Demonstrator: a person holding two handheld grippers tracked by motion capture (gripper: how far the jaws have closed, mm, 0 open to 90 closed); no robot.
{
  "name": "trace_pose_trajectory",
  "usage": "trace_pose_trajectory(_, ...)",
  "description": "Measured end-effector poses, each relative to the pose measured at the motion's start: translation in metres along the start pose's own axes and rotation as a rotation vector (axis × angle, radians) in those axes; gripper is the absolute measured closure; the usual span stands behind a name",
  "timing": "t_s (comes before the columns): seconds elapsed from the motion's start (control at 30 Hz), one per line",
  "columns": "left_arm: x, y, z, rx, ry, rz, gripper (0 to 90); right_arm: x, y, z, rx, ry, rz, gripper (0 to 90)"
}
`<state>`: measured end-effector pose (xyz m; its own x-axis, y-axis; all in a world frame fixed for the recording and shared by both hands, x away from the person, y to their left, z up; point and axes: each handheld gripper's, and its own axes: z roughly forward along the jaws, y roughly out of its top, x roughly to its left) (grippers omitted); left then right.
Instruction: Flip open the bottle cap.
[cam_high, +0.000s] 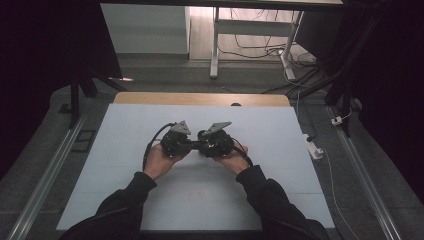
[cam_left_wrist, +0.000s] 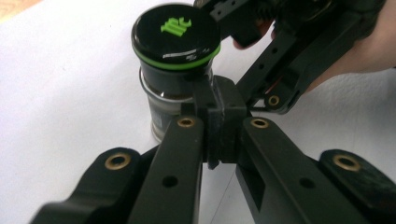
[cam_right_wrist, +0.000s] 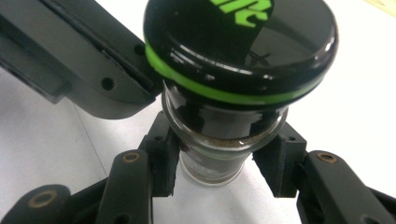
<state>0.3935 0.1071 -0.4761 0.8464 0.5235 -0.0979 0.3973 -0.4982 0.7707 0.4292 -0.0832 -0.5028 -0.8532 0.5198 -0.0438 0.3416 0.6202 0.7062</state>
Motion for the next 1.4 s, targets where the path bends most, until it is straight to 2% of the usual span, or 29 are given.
trace_pose_trajectory(0.43,-0.003,0.004,-0.006,-0.029,-0.001,-0.005,89.0,0.000,0.000,0.000,0.002,-0.002,-0.008,52.7)
trace_pose_trajectory(1.03,0.003,0.013,-0.013,-0.064,0.013,-0.041,89.0,0.000,0.000,0.000,0.002,0.000,-0.004,52.7)
trace_pose_trajectory(1.4,0.008,0.022,-0.016,-0.070,0.039,-0.037,89.1,0.000,0.000,0.000,0.001,-0.002,-0.009,52.7)
